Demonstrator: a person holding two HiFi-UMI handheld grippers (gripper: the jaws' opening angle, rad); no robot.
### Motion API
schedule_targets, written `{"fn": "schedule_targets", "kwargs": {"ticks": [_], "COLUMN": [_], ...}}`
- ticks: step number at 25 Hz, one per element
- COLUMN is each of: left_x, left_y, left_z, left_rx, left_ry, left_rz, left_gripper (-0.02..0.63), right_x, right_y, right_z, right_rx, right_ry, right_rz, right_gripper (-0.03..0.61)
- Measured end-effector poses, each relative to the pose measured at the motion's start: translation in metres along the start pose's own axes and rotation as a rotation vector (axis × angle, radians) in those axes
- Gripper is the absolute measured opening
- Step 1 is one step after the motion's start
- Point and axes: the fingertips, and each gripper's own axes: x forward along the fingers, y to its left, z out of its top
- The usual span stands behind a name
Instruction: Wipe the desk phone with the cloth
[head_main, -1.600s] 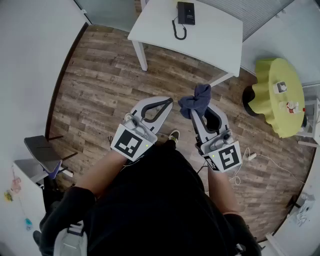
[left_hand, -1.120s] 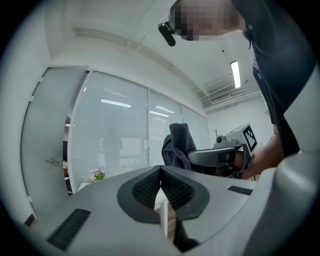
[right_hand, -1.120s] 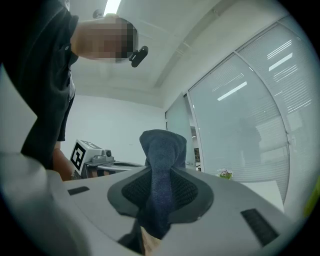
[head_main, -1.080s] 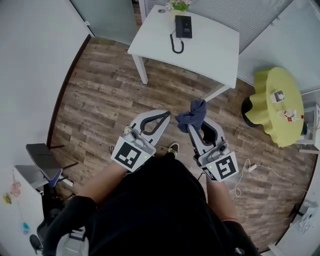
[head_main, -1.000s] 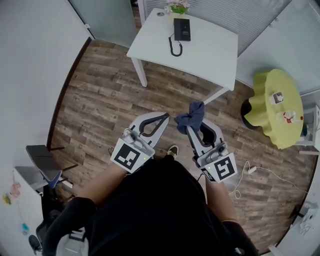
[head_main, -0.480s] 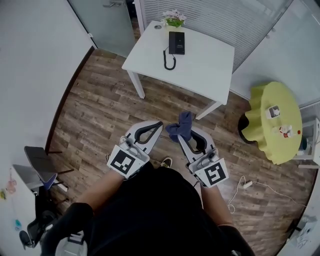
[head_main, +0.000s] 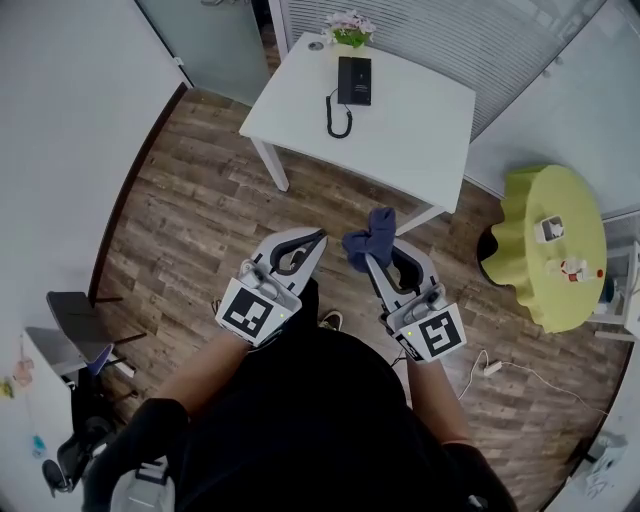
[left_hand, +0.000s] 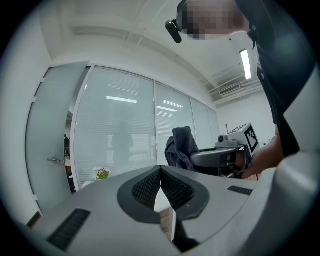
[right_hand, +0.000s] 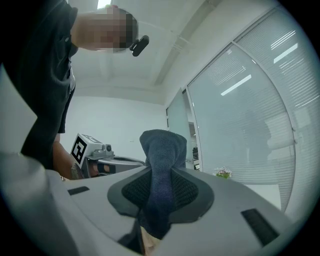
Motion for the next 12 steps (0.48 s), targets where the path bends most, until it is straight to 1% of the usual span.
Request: {"fn": "schedule_targets", "kwargs": {"ticks": [6,12], "left_x": [0.031,0.067], "left_y": [0.048,0.104], "left_z": [0.0,-0.001], "left_rx": [-0.006,-0.015], "left_ry": [-0.015,-0.007], "left_rz": [-0.03,-0.096], "left_gripper": [0.011,0.011], "right_x": [0.042,0.096], "right_y": [-0.032,-0.068], "right_z": [-0.005,-0.003], "right_rx": [-0.008,-0.007], "right_ry": [0.03,0.048], "right_rz": [-0.02,-0.056], "right_gripper": [0.101,0.101]}}
